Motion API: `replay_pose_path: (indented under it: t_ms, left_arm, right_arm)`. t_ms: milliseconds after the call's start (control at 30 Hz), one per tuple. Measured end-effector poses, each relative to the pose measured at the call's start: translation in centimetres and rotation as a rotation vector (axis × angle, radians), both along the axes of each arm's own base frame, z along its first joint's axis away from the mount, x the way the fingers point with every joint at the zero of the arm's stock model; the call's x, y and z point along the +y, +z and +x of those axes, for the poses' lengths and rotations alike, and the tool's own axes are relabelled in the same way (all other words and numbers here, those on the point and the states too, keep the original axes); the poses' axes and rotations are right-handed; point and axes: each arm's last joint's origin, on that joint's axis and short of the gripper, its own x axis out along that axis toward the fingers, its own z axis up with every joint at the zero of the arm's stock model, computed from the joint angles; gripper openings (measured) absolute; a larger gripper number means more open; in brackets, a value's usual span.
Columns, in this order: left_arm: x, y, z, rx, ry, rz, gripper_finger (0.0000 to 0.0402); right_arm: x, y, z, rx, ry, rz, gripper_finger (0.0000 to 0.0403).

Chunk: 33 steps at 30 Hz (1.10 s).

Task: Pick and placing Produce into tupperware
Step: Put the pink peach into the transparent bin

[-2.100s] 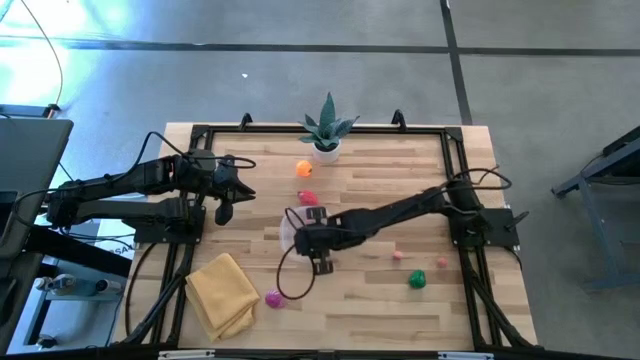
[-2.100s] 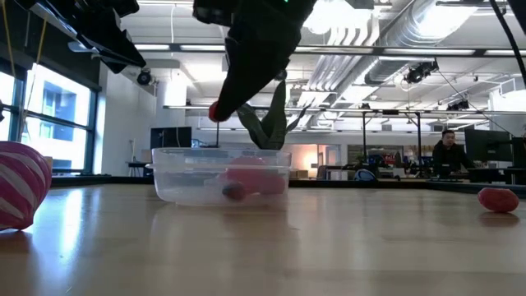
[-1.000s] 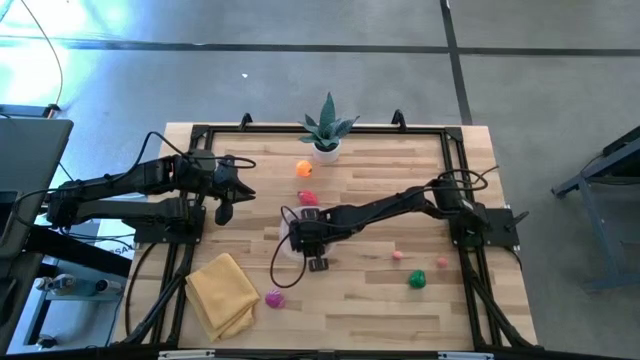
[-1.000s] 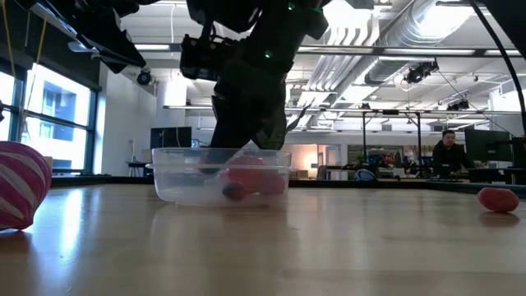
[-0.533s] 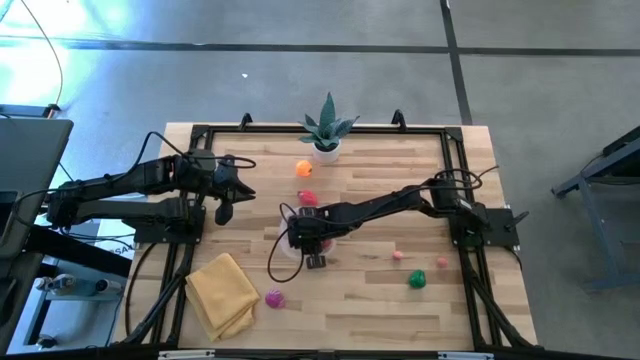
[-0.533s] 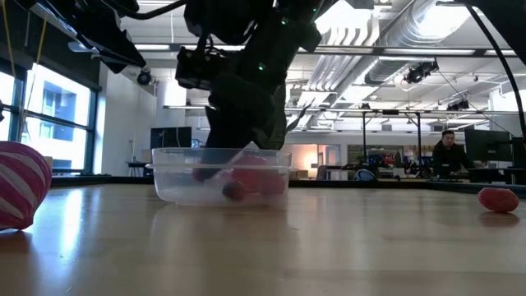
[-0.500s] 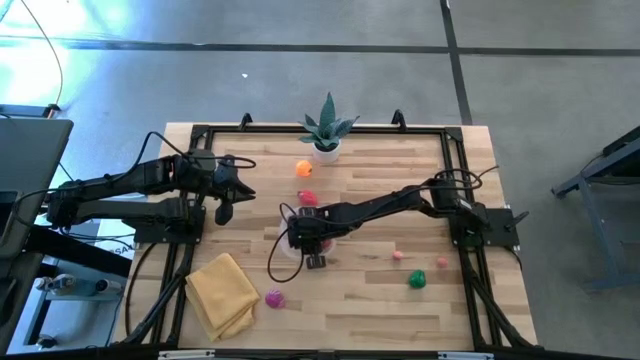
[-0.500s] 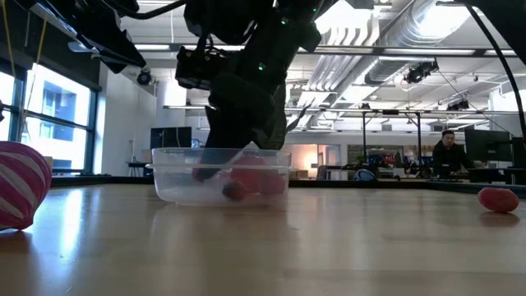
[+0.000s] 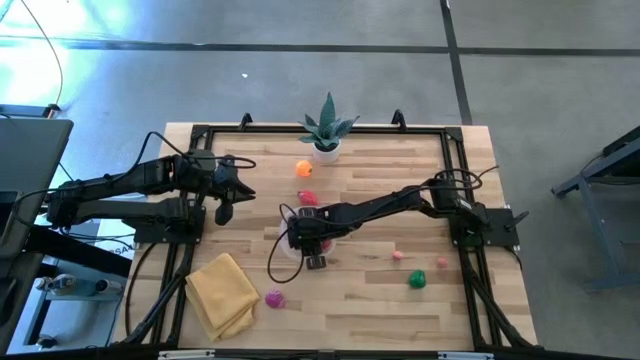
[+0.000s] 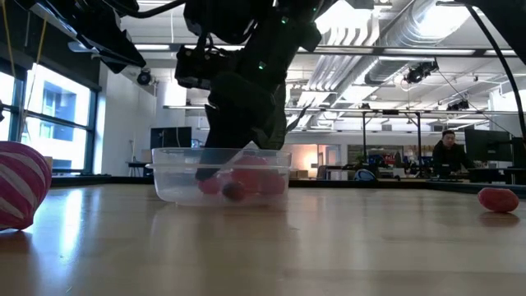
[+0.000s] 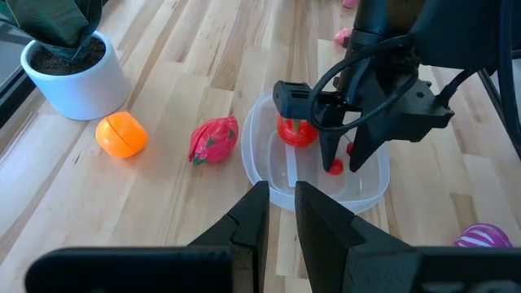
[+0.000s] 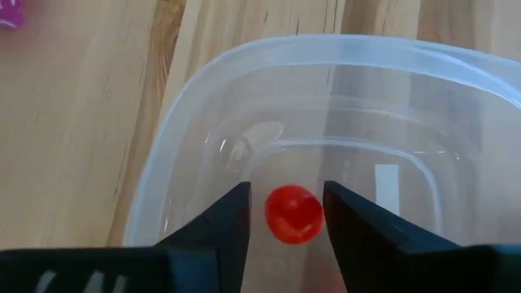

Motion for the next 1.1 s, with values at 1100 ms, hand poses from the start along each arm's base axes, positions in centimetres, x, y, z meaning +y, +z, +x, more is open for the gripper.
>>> replay_pose_path:
  t_ms: [1100]
  left_arm:
    - [0.0,0.0,0.0,0.0,0.0,0.0,0.0053]
  right_arm:
    - [5.7,9.1,-11.0,0.22,-0.514,-0.363,0.0154]
